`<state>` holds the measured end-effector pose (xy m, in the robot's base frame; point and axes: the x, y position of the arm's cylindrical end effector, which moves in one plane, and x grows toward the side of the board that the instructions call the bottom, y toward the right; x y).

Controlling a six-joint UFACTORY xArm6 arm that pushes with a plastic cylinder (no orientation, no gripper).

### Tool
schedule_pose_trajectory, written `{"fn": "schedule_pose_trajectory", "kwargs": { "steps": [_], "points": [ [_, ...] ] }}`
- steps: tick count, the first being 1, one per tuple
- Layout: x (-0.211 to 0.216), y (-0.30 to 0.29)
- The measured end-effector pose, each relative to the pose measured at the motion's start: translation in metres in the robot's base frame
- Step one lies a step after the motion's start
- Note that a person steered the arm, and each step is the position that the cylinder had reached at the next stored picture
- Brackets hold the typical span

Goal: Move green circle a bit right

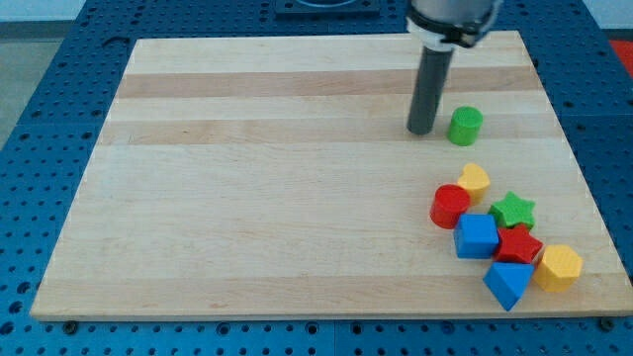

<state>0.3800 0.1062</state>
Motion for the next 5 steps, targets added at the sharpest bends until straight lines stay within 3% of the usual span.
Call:
{"fn": "schedule_pose_trajectory", "kwargs": {
  "steps": [4,5],
  "points": [
    [0.007,-0.006],
    [0.028,-0.006]
  ]
}}
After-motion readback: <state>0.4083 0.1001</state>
